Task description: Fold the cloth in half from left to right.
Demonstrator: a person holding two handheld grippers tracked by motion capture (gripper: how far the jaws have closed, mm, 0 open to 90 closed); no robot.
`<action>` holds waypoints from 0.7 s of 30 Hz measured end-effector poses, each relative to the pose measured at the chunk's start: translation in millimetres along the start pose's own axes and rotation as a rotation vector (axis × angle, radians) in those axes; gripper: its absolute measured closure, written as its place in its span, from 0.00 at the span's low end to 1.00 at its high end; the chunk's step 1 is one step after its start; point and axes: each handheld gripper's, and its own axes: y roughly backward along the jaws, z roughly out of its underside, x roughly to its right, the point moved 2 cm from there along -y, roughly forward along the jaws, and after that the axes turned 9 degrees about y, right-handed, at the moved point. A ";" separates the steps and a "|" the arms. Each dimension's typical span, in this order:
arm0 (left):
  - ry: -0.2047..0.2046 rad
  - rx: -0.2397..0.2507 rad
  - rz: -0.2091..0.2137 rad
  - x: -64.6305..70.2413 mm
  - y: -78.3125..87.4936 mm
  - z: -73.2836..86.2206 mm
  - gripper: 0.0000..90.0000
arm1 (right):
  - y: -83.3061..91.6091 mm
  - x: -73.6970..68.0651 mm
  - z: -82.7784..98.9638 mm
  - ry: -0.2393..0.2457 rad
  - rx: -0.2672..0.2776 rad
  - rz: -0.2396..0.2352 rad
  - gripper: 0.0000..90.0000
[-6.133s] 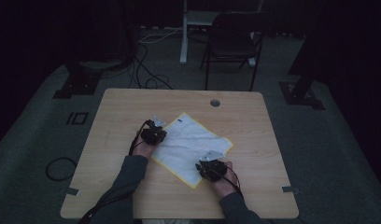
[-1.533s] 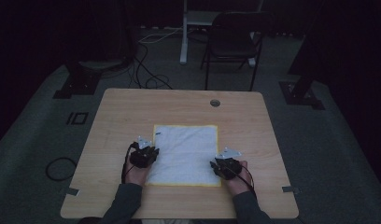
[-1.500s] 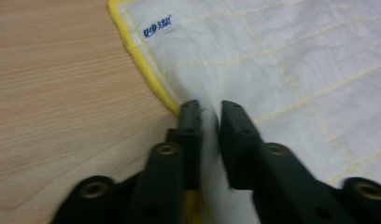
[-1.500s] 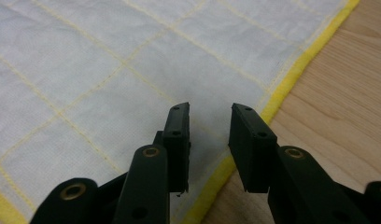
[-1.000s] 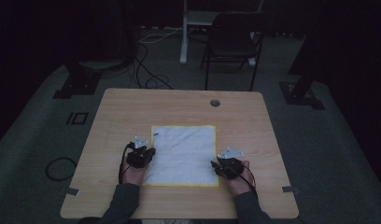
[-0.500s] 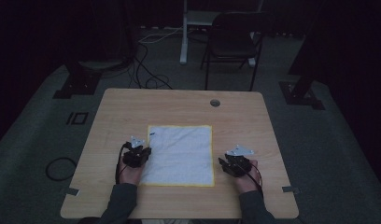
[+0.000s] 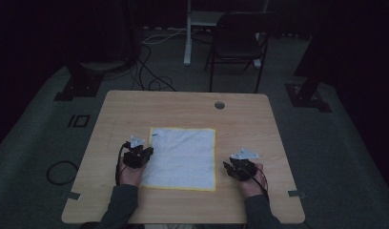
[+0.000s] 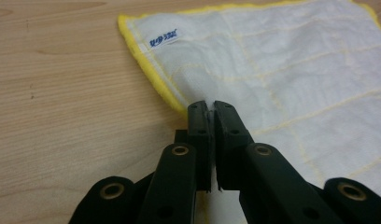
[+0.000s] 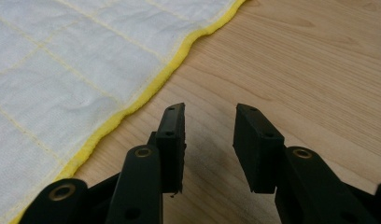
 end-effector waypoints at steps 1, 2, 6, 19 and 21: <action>0.000 0.004 0.005 0.6 0.6 -0.9 0.96 | -0.1 0.0 0.0 0.001 0.000 0.000 0.71; -0.001 0.004 0.008 0.8 1.1 -1.5 0.96 | -0.2 0.2 0.1 0.001 -0.001 -0.001 0.71; 0.001 0.012 0.032 2.2 3.2 -5.0 0.96 | -0.4 0.3 0.2 0.003 -0.002 0.000 0.71; -0.028 0.038 0.074 16.7 10.6 -16.7 0.96 | -1.3 -0.3 0.1 0.008 -0.005 -0.004 0.71; -0.034 0.039 0.079 18.7 11.5 -18.1 0.96 | -1.3 -0.3 0.2 0.008 -0.005 -0.004 0.71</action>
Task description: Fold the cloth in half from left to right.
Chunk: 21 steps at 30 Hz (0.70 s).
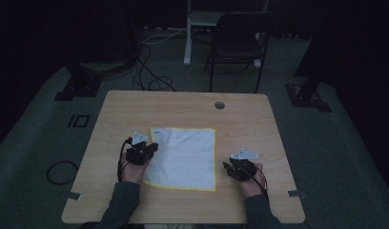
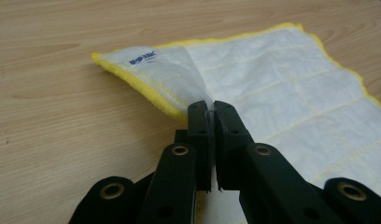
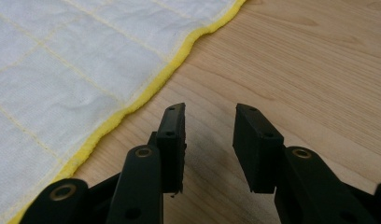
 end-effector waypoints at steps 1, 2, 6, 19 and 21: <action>-0.001 0.003 0.002 1.5 0.3 -0.9 0.96 | 0.1 0.0 0.0 0.000 0.000 0.000 0.71; -0.001 0.003 0.006 2.2 0.6 -1.5 0.96 | 0.2 0.1 0.0 -0.001 0.001 0.000 0.71; -0.002 0.008 0.025 5.7 2.1 -4.7 0.96 | 0.3 0.1 0.0 -0.001 0.001 0.001 0.71; -0.019 0.025 0.071 20.1 5.0 -12.3 0.96 | -1.6 -1.4 0.2 0.002 -0.005 -0.004 0.71; -0.022 0.027 0.077 22.1 5.3 -13.3 0.96 | -1.8 -1.3 0.4 0.004 -0.006 -0.004 0.71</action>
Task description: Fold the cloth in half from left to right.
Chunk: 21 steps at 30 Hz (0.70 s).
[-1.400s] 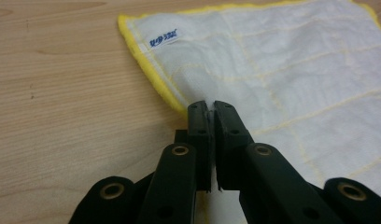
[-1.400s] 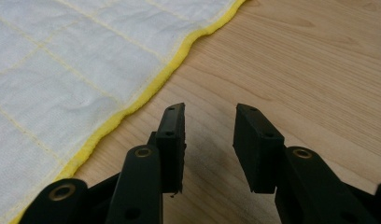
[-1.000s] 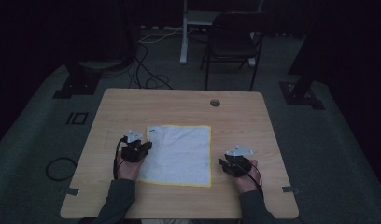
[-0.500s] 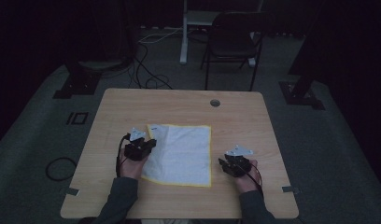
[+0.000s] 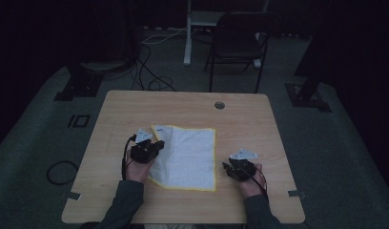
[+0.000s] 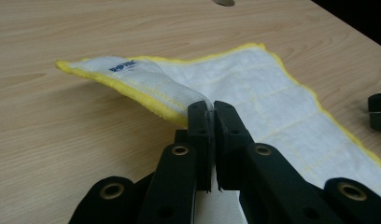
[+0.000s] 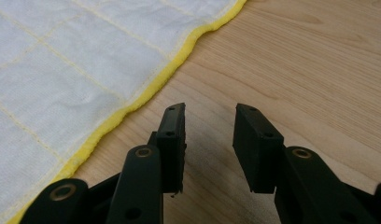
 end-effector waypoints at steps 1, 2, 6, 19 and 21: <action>-0.001 0.001 0.003 0.8 -0.2 -0.3 0.96 | -0.1 0.0 0.1 0.000 0.000 0.000 0.71; -0.001 0.001 0.007 2.1 -0.3 -0.8 0.96 | -0.1 0.0 0.1 0.000 0.000 0.000 0.71; -0.006 0.003 0.016 5.1 -0.7 -2.9 0.96 | -0.1 0.1 0.1 0.001 0.000 0.001 0.71; -0.031 0.006 0.051 19.3 -4.0 -13.4 0.96 | -0.1 0.3 0.3 0.002 -0.004 -0.005 0.71; -0.033 0.006 0.058 21.8 -5.0 -14.8 0.96 | -0.3 0.2 0.3 0.002 -0.004 -0.005 0.71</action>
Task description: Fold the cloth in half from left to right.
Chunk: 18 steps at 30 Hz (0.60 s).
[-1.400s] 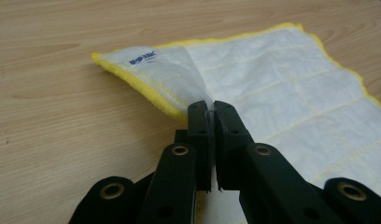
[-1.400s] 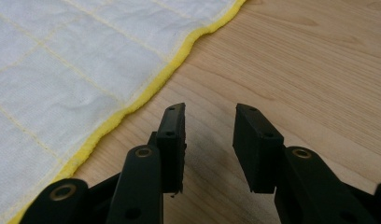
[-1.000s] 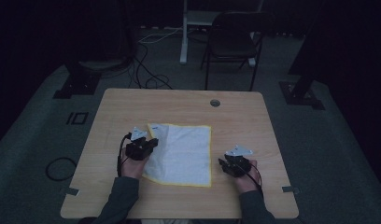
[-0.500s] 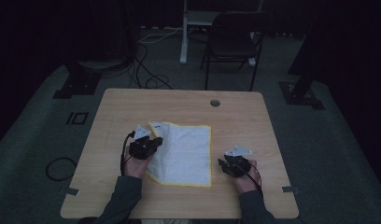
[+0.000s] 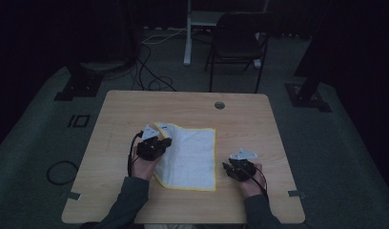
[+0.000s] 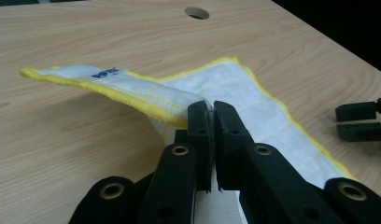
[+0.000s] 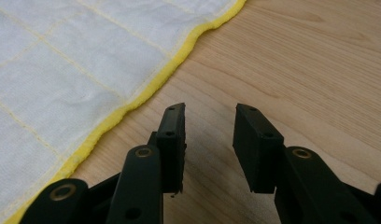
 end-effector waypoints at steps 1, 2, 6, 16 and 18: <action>-0.001 0.000 0.004 1.6 -0.7 -0.7 0.96 | 0.0 0.0 0.0 0.001 0.000 0.000 0.71; -0.004 -0.001 0.005 2.5 -1.3 -1.1 0.96 | 0.0 -0.2 -0.1 -0.001 0.000 -0.001 0.71; -0.014 -0.005 0.015 6.4 -4.0 -2.9 0.96 | 0.3 0.3 0.0 -0.001 0.001 0.000 0.71; -0.028 -0.009 0.039 17.0 -11.3 -7.0 0.96 | 0.1 0.2 0.2 0.002 -0.001 -0.002 0.71; -0.029 -0.008 0.044 18.8 -13.0 -7.6 0.96 | 0.1 0.2 0.2 0.002 -0.001 -0.003 0.71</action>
